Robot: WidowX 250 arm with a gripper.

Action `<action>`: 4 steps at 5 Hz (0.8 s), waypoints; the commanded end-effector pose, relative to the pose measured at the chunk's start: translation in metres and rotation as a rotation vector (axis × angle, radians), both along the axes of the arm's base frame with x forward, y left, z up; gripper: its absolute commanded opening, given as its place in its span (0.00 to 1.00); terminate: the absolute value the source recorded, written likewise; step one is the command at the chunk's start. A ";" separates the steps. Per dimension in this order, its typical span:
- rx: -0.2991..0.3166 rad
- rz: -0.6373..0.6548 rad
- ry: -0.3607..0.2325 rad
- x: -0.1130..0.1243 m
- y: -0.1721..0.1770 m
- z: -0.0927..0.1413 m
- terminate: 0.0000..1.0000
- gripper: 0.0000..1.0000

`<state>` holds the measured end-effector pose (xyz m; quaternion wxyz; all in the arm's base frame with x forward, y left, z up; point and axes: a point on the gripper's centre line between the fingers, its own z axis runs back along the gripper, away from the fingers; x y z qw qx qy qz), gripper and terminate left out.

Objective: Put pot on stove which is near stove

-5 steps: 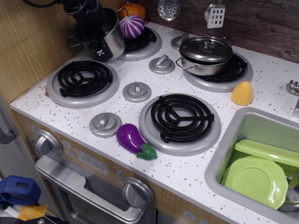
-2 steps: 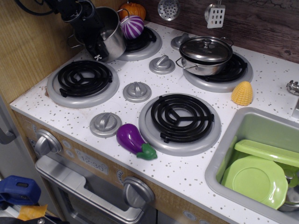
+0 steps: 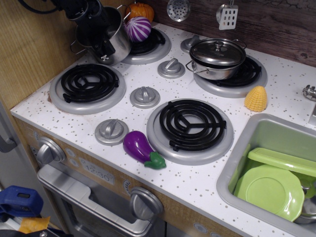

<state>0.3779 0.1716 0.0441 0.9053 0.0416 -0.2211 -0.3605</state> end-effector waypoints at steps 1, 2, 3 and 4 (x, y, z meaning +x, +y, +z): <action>0.061 0.031 -0.018 -0.011 0.002 0.047 0.00 0.00; 0.058 0.070 0.016 -0.026 -0.004 0.052 0.00 0.00; 0.045 0.100 0.036 -0.040 -0.011 0.050 0.00 0.00; 0.045 0.123 0.060 -0.048 -0.019 0.053 0.00 0.00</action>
